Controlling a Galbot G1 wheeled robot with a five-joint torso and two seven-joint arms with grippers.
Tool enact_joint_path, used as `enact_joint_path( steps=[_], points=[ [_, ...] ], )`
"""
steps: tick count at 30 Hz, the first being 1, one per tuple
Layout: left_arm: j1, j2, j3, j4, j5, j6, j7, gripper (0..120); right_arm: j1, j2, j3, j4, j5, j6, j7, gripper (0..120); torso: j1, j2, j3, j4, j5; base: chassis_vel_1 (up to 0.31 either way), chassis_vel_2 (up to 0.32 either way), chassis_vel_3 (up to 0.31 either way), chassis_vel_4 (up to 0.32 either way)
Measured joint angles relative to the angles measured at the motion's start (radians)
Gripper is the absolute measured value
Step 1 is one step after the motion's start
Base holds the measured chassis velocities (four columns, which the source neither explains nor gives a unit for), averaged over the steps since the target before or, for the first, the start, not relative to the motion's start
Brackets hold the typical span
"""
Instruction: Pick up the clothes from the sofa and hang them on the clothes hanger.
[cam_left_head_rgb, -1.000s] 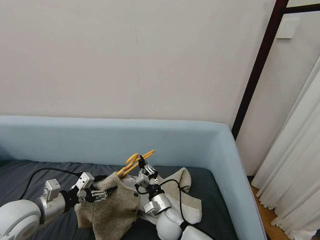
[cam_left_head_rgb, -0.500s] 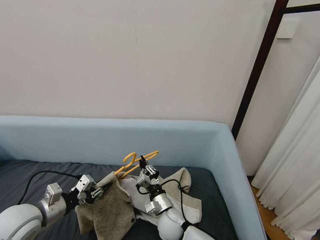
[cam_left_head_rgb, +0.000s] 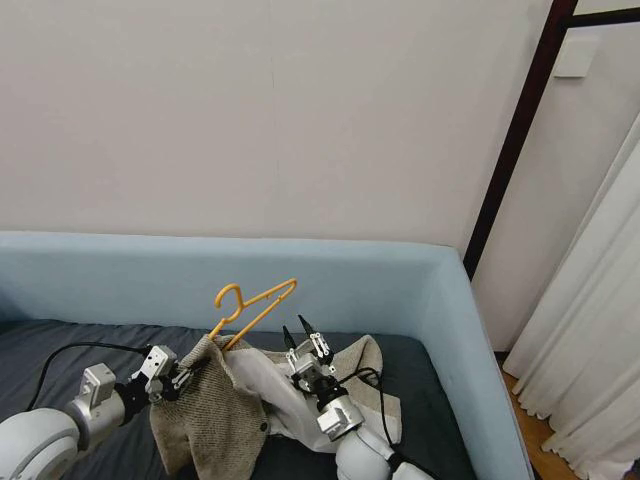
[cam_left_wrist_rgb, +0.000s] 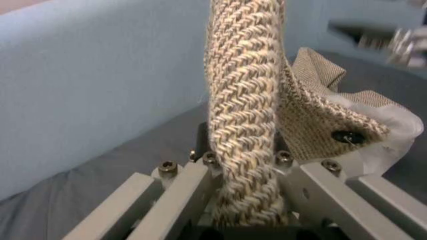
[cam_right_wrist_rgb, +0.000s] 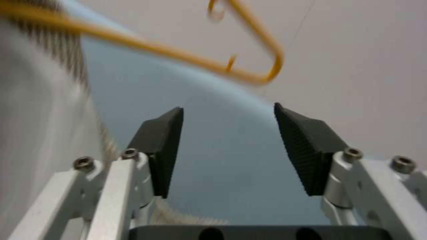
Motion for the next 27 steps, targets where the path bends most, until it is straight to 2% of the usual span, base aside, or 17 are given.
enact_joint_path(
  steps=[3,4,6,9,11,12,14,15,16,18,22,27],
  points=[
    [0.002,0.000,-0.004,-0.001,-0.002,-0.002,0.001,4,0.006,-0.011,0.007,-0.015,0.083,-0.002,-0.065,63,0.000,0.000,0.000,0.0001,0.0001,0.000,0.000,0.000,0.000],
    [0.006,0.000,-0.010,-0.006,-0.008,-0.005,0.002,4,0.024,-0.023,0.022,-0.045,0.230,-0.011,-0.169,73,0.000,0.000,0.000,0.0002,0.0001,0.000,0.000,0.000,0.000],
    [0.007,0.000,-0.012,-0.008,-0.010,-0.006,0.003,4,0.033,-0.026,0.029,-0.056,0.278,-0.014,-0.207,76,0.000,0.000,0.000,0.0003,0.0001,0.000,0.000,0.000,0.000],
    [0.007,0.001,-0.015,-0.016,-0.014,-0.008,0.004,4,0.072,-0.033,0.065,-0.121,0.433,-0.020,-0.377,89,0.000,0.000,0.000,0.0004,0.0001,0.000,0.000,0.000,0.000],
    [0.007,0.006,-0.018,-0.023,-0.016,-0.010,0.006,4,0.157,-0.013,0.148,-0.282,0.547,0.019,-0.701,98,0.000,0.000,0.000,0.0002,0.0000,0.000,0.000,0.000,0.000],
    [0.007,0.006,-0.018,-0.023,-0.016,-0.010,0.006,4,0.157,-0.013,0.148,-0.282,0.547,0.019,-0.701,98,0.000,0.000,0.000,0.0002,0.0000,0.000,0.000,0.000,0.000],
    [0.009,0.011,-0.019,-0.024,-0.013,-0.014,0.016,4,0.239,0.029,0.238,-0.462,0.555,0.038,-0.982,100,0.000,0.000,0.000,0.0003,0.0000,0.000,0.000,0.000,0.000],
    [0.009,0.013,-0.018,-0.024,-0.012,-0.020,0.024,4,0.271,0.050,0.272,-0.536,0.547,0.042,-1.070,100,0.000,0.000,0.000,0.0003,0.0000,0.000,0.000,0.000,0.000],
    [0.009,0.013,-0.018,-0.024,-0.012,-0.020,0.024,4,0.271,0.050,0.272,-0.536,0.547,0.042,-1.070,100,0.000,0.000,0.000,0.0003,0.0000,0.000,0.000,0.000,0.000],
    [0.010,0.026,-0.016,-0.014,-0.011,-0.034,0.039,4,0.368,0.123,0.347,-0.740,0.468,0.078,-1.221,100,0.000,0.000,0.000,0.0002,-0.0002,0.000,0.000,0.000,0.000],
    [0.010,0.034,-0.014,-0.011,-0.011,-0.037,0.042,4,0.404,0.160,0.368,-0.815,0.437,0.086,-1.220,100,0.000,0.000,0.000,0.0006,-0.0002,0.000,0.000,0.000,0.000],
    [0.007,0.038,-0.012,-0.003,-0.010,-0.043,0.047,4,0.435,0.203,0.371,-0.882,0.415,0.062,-1.149,98,0.000,0.000,0.000,0.0004,-0.0002,0.000,0.000,0.000,0.000]
  ],
)
